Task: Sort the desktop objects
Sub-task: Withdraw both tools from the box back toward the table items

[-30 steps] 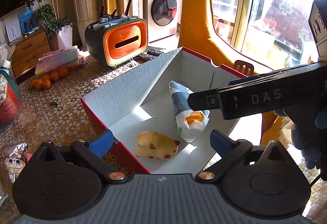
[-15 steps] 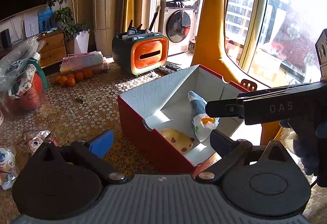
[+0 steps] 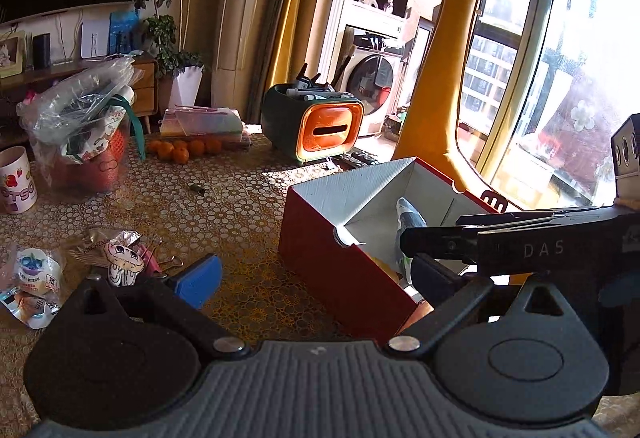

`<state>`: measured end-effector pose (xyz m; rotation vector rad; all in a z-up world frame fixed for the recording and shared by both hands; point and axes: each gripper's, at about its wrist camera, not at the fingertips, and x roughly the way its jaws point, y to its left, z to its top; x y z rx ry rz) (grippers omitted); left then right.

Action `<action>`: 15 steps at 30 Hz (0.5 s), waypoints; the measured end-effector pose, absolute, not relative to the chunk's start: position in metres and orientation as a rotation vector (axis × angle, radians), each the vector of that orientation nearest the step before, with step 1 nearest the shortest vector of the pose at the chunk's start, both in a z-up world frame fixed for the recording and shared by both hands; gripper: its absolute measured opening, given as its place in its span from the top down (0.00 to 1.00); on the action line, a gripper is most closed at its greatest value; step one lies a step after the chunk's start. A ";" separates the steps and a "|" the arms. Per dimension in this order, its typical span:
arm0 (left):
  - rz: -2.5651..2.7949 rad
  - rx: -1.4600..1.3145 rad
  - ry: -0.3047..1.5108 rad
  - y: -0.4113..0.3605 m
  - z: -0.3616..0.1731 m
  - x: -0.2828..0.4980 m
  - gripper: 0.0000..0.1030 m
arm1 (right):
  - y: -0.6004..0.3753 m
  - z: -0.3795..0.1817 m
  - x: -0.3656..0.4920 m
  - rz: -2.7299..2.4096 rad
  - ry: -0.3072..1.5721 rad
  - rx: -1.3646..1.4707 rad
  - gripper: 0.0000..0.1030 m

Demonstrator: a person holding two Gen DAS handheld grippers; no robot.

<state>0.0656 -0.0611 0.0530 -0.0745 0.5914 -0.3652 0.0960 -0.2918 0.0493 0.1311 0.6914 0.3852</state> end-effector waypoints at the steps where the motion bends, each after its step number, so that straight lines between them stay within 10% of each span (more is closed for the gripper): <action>1: -0.348 -0.065 0.585 -0.057 0.052 0.063 0.01 | -0.288 0.049 0.096 0.390 0.693 0.131 0.08; 15: -0.138 -0.034 0.538 0.014 0.042 0.043 0.02 | -0.219 0.041 0.094 0.456 0.704 0.081 0.08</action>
